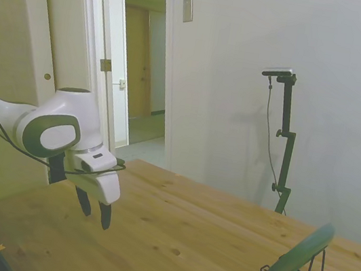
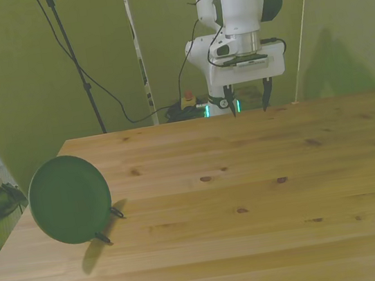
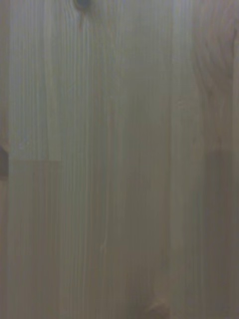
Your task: Unload the plate
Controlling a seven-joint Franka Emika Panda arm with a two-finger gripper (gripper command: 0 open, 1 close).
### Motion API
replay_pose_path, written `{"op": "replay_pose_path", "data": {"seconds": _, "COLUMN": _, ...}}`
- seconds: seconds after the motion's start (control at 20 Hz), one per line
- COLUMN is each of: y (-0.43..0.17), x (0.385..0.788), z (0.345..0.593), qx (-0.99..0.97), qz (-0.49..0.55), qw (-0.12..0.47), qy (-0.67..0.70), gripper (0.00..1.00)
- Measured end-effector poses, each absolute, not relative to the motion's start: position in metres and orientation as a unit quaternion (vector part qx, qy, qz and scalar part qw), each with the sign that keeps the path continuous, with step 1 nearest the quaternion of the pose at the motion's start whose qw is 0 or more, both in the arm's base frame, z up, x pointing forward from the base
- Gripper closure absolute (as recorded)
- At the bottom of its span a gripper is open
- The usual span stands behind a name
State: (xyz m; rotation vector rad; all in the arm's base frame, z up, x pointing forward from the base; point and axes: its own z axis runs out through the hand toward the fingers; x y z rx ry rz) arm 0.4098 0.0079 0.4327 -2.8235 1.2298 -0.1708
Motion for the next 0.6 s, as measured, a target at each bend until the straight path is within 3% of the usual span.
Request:
{"op": "replay_pose_path", "data": {"seconds": 0.3, "y": -0.032, "x": 0.41, "z": 0.446, "qx": -0.9, "qz": -0.067, "qw": 0.035, "qy": 0.429, "gripper": 0.0}}
{"op": "replay_pose_path", "data": {"seconds": 0.6, "y": -0.118, "x": 0.401, "z": 0.499, "qx": -0.866, "qz": -0.107, "qw": 0.006, "qy": 0.488, "gripper": 0.0}}
